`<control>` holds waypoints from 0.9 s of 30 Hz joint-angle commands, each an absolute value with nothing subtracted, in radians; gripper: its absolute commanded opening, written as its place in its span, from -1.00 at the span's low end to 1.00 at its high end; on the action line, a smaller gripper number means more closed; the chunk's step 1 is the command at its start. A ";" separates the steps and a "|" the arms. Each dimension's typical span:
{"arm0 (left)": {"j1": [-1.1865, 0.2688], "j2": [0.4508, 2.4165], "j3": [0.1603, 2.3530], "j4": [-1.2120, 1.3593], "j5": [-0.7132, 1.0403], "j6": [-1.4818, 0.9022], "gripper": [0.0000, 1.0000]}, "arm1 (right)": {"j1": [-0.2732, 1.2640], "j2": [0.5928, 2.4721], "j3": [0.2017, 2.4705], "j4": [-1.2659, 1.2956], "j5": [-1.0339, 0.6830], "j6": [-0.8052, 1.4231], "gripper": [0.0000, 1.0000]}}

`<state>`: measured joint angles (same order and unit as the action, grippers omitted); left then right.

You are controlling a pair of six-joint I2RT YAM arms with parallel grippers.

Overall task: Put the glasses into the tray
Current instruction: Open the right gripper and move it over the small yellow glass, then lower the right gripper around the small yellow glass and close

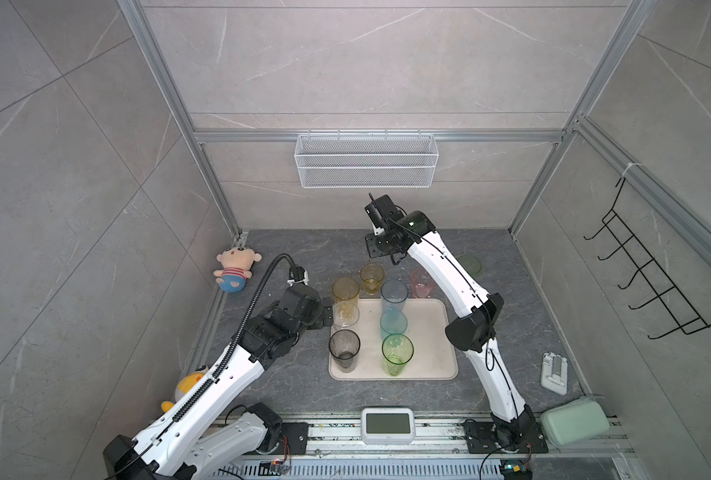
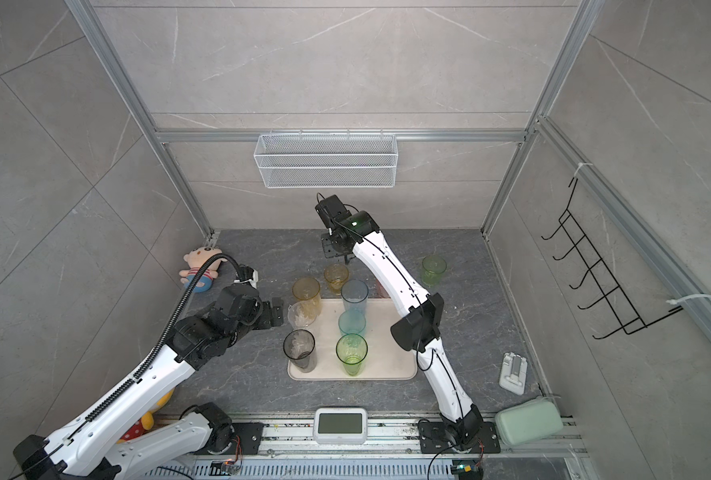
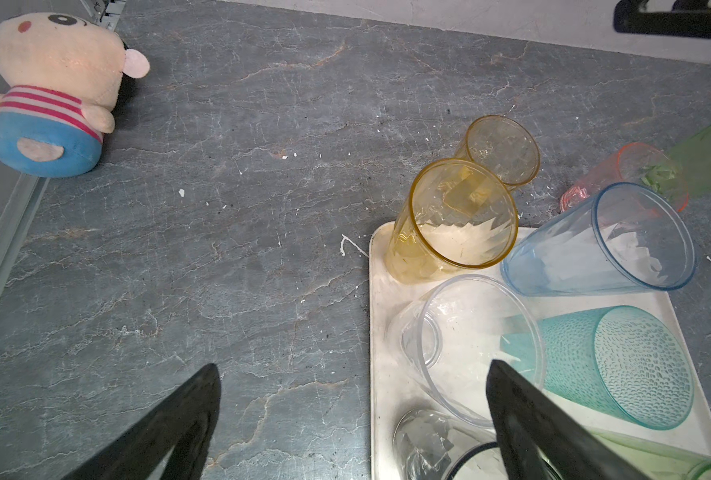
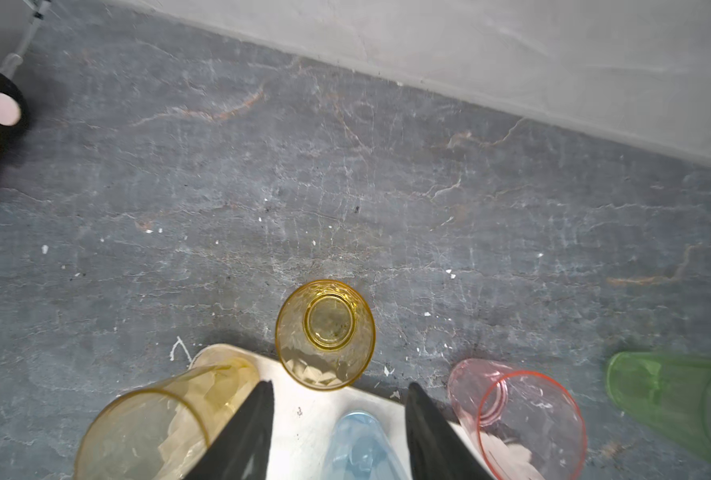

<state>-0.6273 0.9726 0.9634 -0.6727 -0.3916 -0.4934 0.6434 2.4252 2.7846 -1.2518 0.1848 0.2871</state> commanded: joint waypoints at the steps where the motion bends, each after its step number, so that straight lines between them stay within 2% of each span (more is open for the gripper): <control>1: -0.622 0.962 0.970 -0.673 -0.416 -0.480 1.00 | 0.622 2.500 2.869 -1.341 0.123 0.286 0.10; 17: -0.622 0.960 0.940 -0.664 -0.442 -0.493 1.00 | 0.569 2.627 2.859 -1.322 0.051 0.262 0.22; 22: -0.622 0.953 0.933 -0.650 -0.439 -0.492 1.00 | 0.560 2.654 2.859 -1.323 0.029 0.261 0.19; 27: -0.621 0.957 0.930 -0.623 -0.434 -0.483 1.00 | 0.555 2.661 2.852 -1.316 0.013 0.259 0.09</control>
